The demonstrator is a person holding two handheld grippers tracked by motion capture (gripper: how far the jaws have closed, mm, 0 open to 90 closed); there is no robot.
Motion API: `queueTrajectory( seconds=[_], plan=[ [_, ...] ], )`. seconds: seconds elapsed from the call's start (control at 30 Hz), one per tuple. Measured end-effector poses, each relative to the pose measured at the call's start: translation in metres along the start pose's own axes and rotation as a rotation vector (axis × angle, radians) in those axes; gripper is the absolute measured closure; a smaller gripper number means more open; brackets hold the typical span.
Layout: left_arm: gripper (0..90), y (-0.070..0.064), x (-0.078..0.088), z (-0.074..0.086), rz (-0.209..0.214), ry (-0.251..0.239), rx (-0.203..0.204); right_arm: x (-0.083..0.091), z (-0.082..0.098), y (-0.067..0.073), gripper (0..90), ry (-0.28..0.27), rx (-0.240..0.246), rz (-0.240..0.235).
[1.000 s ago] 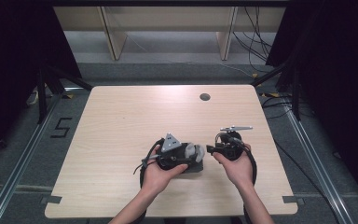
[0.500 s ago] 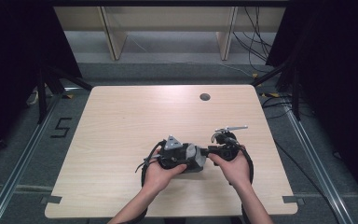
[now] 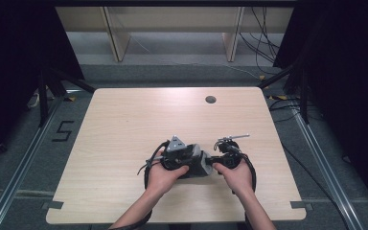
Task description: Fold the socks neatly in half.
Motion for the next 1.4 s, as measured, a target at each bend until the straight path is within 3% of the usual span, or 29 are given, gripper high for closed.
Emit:
queueTrajectory(
  seconds=[0.07,0.1,0.13,0.27,0.3,0.4,0.43,0.53,0.57,0.63,0.67,0.7,0.77,0.8,0.83,0.87,0.93,0.97,1.03,1.1,1.13,1.17,1.2,1.23,1.27,1.33,1.37,1.4],
  plan=[
    [79.8,-0.003,0.000,-0.004,0.010,-0.009,-0.006,0.000,0.000,0.000,70.0,-0.003,0.005,-0.002],
    [79.7,-0.005,0.000,-0.005,0.009,-0.010,-0.011,0.000,-0.001,0.004,70.0,-0.016,0.008,-0.041],
    [79.5,-0.009,-0.003,-0.002,0.026,0.011,-0.029,-0.001,-0.001,0.004,70.0,-0.022,0.006,-0.049],
    [78.8,-0.010,-0.010,0.012,0.036,0.065,-0.043,-0.002,0.000,0.001,70.0,-0.019,-0.003,-0.040],
    [78.5,-0.009,-0.014,0.017,0.039,0.066,-0.027,-0.002,-0.001,0.001,70.0,-0.024,-0.023,-0.048],
    [78.2,-0.007,-0.017,0.022,0.039,0.077,-0.013,-0.003,-0.002,-0.001,69.9,-0.030,-0.012,-0.049],
    [78.0,-0.007,-0.018,0.024,0.043,0.081,-0.013,-0.002,-0.004,-0.003,68.5,-0.047,0.016,-0.050],
    [77.8,-0.006,-0.018,0.025,0.039,0.087,-0.027,0.005,-0.008,-0.004,65.4,-0.057,0.000,-0.018],
    [77.5,-0.006,-0.019,0.025,0.037,0.088,-0.030,0.015,-0.018,-0.007,62.5,-0.104,-0.008,0.027],
    [77.2,-0.007,-0.019,0.026,0.040,0.096,-0.030,0.021,-0.022,-0.007,60.9,-0.120,-0.019,0.038],
    [76.8,-0.005,-0.018,0.027,0.029,0.104,-0.049,0.025,-0.029,-0.004,60.1,-0.164,-0.013,0.019],
    [76.0,-0.006,-0.020,0.027,0.023,0.094,-0.045,0.033,-0.035,0.003,58.7,-0.169,-0.004,-0.012],
    [74.5,-0.007,-0.020,0.028,0.031,0.095,-0.042,0.033,-0.036,0.009,57.2,-0.143,0.017,-0.011],
    [74.5,-0.007,-0.020,0.028,0.033,0.110,-0.060,0.033,-0.036,0.009,57.2,-0.143,0.017,-0.011],
    [73.0,-0.008,-0.021,0.027,0.024,0.090,-0.049,0.030,-0.038,0.012,56.6,-0.148,0.052,-0.028],
    [70.5,-0.008,-0.019,0.028,0.029,0.101,-0.066,0.026,-0.037,0.012,55.9,-0.132,0.075,-0.019],
    [63.6,-0.011,-0.016,0.026,0.021,0.080,-0.059,0.020,-0.034,0.014,55.0,-0.105,0.071,-0.016],
    [55.1,-0.013,-0.011,0.024,0.023,0.071,-0.077,0.014,-0.031,0.012,55.7,-0.086,0.069,-0.011],
    [52.3,-0.014,-0.006,0.024,0.024,0.069,-0.079,0.012,-0.030,0.011,56.7,-0.079,0.089,-0.014],
    [47.2,-0.005,0.011,0.023,-0.006,0.055,-0.077,0.011,-0.024,0.005,65.2,-0.044,0.070,0.024],
    [47.5,-0.005,0.011,0.023,-0.006,0.055,-0.077,0.011,-0.024,0.005,65.2,-0.044,0.070,0.024],
    [48.3,0.002,0.021,0.021,-0.012,0.032,-0.056,0.011,-0.023,0.006,69.4,-0.047,0.063,0.017],
    [49.1,0.002,0.021,0.021,-0.012,0.032,-0.056,0.011,-0.023,0.006,69.4,-0.047,0.063,0.017],
    [49.9,0.012,0.033,0.019,-0.032,0.005,-0.028,0.010,-0.022,0.004,71.9,-0.039,0.073,0.024],
    [49.9,0.012,0.033,0.019,-0.032,0.005,-0.028,0.010,-0.022,0.004,71.9,-0.039,0.073,0.024],
    [50.0,0.027,0.041,0.019,-0.064,-0.010,0.007,0.009,-0.021,0.005,73.0,-0.037,0.074,0.023],
    [51.7,0.035,0.045,0.022,-0.092,0.010,0.007,0.008,-0.020,0.005,73.5,-0.031,0.064,0.031],
    [51.7,0.040,0.046,0.025,-0.095,0.017,0.027,0.008,-0.020,0.005,73.5,-0.031,0.064,0.031]
  ],
)
Point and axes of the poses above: each handheld gripper's, and its own axes: x roughly backward along the jaws, z roughly out of its underside, y roughly to its left, the point moved 10 cm from there along -x, roughly forward along the jaws, and after that the axes turned 13 degrees about x, right-handed, at the moved point
